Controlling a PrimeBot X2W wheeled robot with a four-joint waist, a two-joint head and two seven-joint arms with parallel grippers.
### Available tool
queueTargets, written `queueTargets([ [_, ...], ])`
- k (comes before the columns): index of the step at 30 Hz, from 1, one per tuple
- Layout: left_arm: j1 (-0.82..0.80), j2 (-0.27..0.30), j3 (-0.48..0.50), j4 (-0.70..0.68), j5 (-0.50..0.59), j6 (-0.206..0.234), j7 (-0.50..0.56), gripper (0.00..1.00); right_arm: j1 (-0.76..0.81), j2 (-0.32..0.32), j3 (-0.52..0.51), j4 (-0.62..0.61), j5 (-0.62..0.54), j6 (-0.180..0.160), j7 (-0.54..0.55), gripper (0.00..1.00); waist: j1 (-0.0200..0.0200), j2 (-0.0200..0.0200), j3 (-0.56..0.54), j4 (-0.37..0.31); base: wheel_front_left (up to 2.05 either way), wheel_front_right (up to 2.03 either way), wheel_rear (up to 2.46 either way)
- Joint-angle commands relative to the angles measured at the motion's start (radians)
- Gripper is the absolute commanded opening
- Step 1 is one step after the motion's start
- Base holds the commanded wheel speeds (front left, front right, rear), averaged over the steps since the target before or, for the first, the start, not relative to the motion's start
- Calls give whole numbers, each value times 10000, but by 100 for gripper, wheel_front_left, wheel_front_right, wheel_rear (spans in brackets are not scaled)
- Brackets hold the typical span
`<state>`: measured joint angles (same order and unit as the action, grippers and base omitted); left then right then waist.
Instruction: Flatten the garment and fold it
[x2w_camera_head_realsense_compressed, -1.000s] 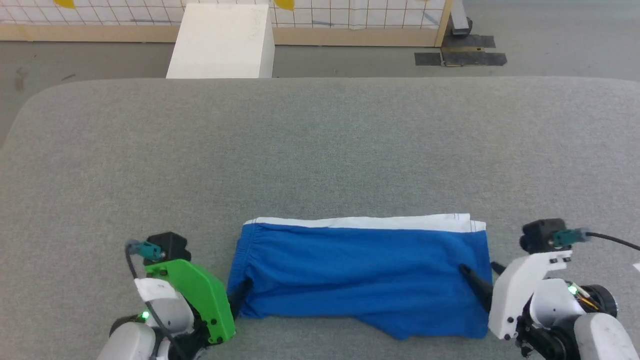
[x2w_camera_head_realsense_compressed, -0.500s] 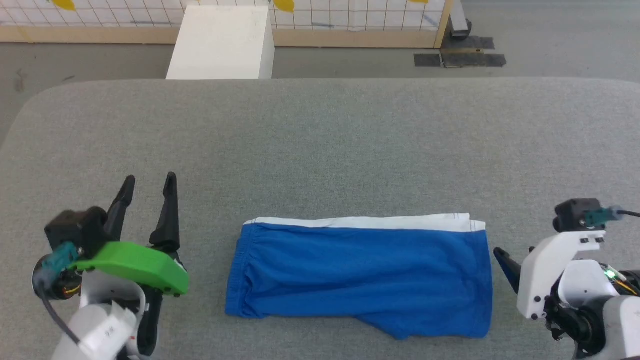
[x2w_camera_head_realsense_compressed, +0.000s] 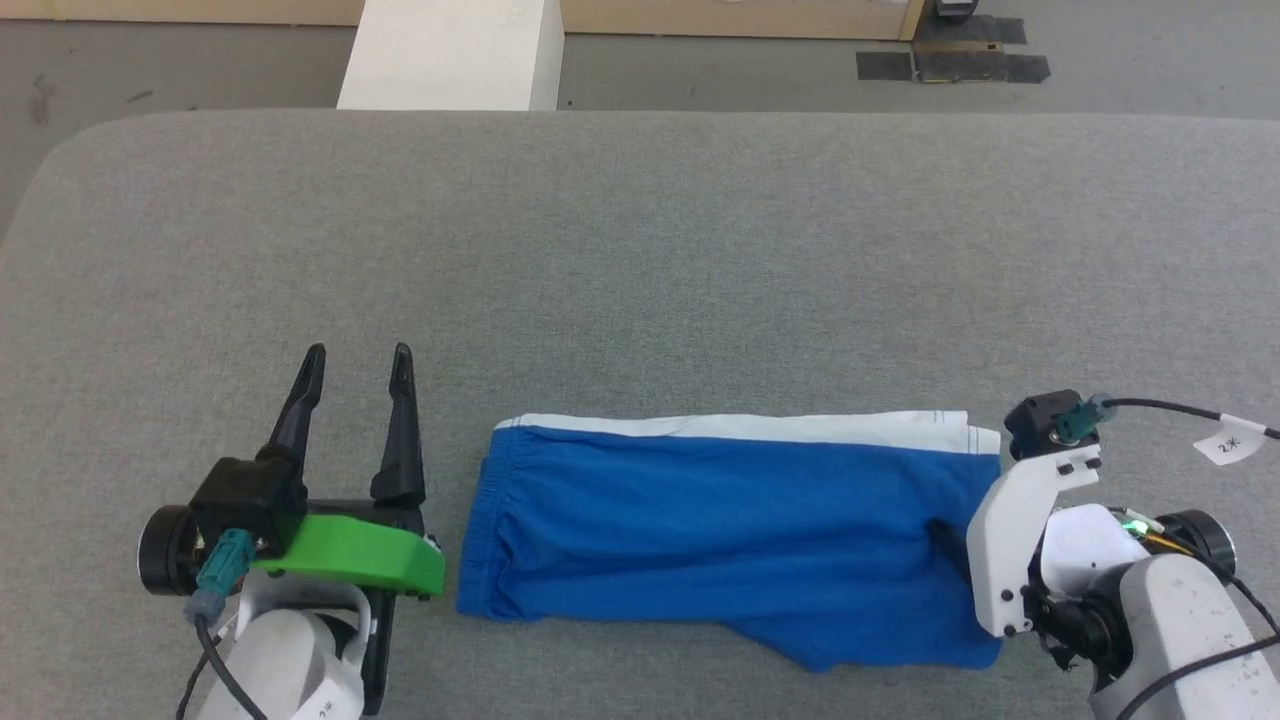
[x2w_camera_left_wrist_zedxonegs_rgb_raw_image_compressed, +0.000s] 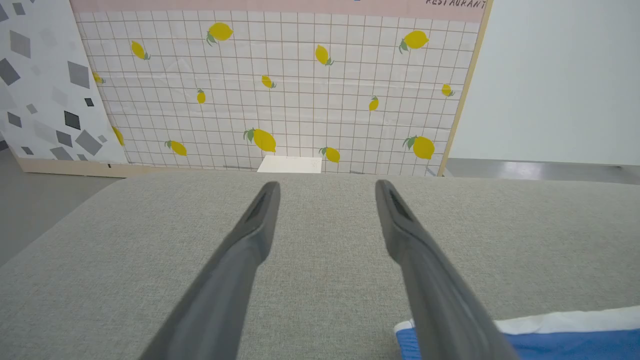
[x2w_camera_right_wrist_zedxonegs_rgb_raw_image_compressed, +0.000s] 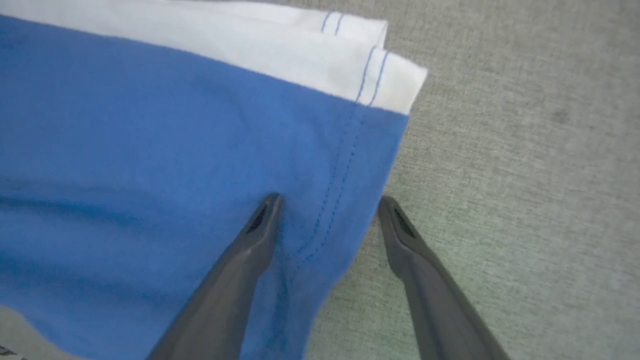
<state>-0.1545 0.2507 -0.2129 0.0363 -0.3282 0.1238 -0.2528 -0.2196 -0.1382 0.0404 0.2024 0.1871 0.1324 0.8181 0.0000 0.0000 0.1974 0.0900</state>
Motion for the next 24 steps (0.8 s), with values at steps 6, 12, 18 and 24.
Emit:
queueTargets([
  [6, -111, -174, 250, -29, 382, -156, -86, 100, -106, -320, 88, 628, 326, -17, -174, 0, 0, 0, 8, 57, 0, 0, 0],
  [12, -44, -246, 529, -35, 522, -350, -88, 100, -90, -1004, -787, 593, 218, -17, -319, 0, 0, 0, -187, 19, 0, 0, 0],
  [18, 112, -308, 784, -35, 587, -438, -88, 100, -56, -2036, -1923, 866, -248, -17, -27, 0, 0, 0, -348, -85, 0, 0, 0],
  [24, 296, -391, 864, 14, 645, -498, -89, 100, -50, -2277, -1989, 636, -506, -17, 3, 0, 0, 0, -540, -63, 0, 0, 0],
])
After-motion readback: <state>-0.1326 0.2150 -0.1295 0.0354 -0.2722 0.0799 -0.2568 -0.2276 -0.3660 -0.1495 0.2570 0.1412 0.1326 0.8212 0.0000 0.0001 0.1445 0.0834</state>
